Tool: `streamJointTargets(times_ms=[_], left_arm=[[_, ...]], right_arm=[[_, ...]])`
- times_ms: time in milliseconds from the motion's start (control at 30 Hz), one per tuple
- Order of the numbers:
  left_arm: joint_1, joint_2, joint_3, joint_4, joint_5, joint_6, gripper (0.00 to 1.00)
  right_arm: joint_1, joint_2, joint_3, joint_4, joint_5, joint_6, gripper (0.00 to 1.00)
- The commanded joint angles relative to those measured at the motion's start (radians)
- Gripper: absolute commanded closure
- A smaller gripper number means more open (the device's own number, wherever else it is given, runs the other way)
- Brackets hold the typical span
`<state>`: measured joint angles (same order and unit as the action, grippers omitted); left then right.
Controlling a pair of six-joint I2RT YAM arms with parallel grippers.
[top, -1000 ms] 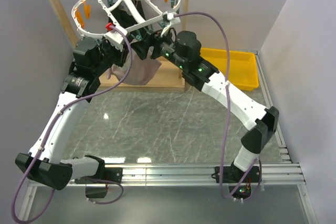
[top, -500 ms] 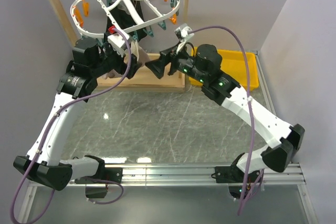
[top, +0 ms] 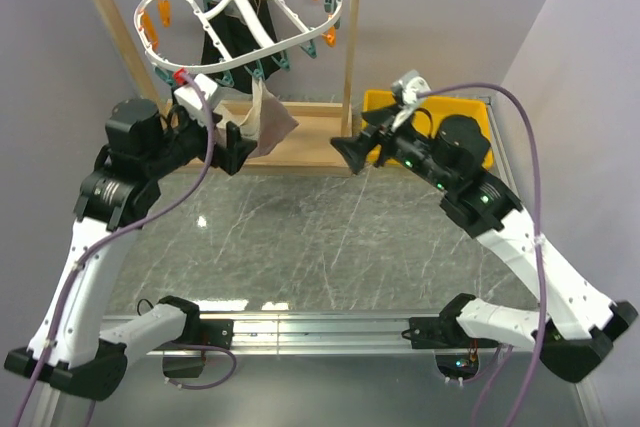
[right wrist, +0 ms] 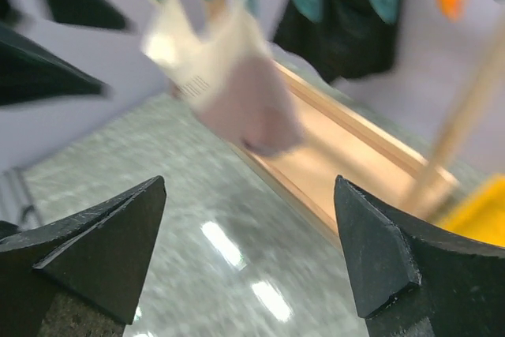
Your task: Clip the underwear to the hanger
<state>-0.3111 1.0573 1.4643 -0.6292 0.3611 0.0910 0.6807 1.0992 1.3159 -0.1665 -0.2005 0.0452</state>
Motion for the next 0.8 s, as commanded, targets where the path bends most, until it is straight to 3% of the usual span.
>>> streamJointTargets(times_ms=[0,400,767], left_arm=[[0.012,-0.066,-0.048,-0.046,-0.076,-0.057,0.01],[0.115,-0.236,-0.291,-0.013,-0.270,-0.077,0.01],[0.130,-0.278,-0.312,0.011,-0.283,-0.062,0.01]], right_arm=[[-0.049,-0.109,-0.070,-0.062,0.044,-0.036,0.07],[-0.288,-0.390,-0.372,-0.067,0.050,-0.065,0.03],[-0.371,-0.504,-0.442,-0.079,0.030,-0.047,0.00]])
